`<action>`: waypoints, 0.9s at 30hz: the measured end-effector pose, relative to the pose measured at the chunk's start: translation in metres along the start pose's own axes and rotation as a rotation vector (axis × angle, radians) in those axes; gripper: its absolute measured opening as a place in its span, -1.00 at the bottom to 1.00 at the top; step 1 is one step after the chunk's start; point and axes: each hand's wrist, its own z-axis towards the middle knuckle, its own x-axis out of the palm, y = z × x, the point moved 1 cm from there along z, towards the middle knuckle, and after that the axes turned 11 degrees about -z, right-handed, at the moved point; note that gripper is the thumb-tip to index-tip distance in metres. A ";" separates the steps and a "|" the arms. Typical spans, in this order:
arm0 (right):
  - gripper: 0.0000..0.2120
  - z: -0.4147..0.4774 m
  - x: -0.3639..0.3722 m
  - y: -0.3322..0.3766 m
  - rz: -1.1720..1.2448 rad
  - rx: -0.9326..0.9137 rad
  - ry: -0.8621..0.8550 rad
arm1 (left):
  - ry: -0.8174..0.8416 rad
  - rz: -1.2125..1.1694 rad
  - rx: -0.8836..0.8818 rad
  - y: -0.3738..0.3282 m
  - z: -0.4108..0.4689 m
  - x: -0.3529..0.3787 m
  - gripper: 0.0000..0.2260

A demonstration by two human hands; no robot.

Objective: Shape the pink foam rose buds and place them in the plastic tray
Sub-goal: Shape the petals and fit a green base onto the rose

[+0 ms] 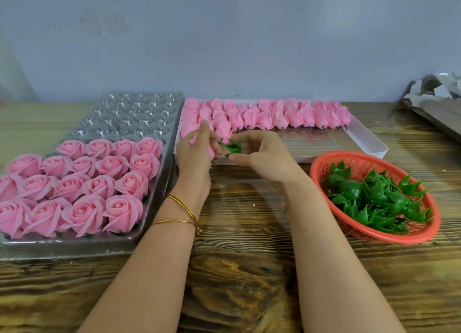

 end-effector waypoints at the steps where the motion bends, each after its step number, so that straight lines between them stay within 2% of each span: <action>1: -0.71 0.000 0.000 -0.001 0.004 0.013 -0.001 | -0.008 -0.028 -0.012 -0.001 0.000 0.000 -0.58; 8: -0.74 0.002 0.000 -0.006 -0.095 0.032 0.050 | -0.014 -0.064 -0.032 0.000 0.003 0.002 -0.63; 11: -0.65 0.004 0.002 -0.006 -0.155 0.048 0.054 | 0.002 -0.084 -0.031 -0.001 0.002 0.003 -0.63; 16: -0.63 0.007 0.005 -0.009 -0.221 0.027 0.044 | 0.047 -0.098 -0.030 -0.002 0.000 0.004 -0.61; 27: -0.53 0.004 0.014 -0.003 -0.079 -0.065 0.066 | 0.113 -0.030 -0.027 -0.003 -0.004 0.007 -0.52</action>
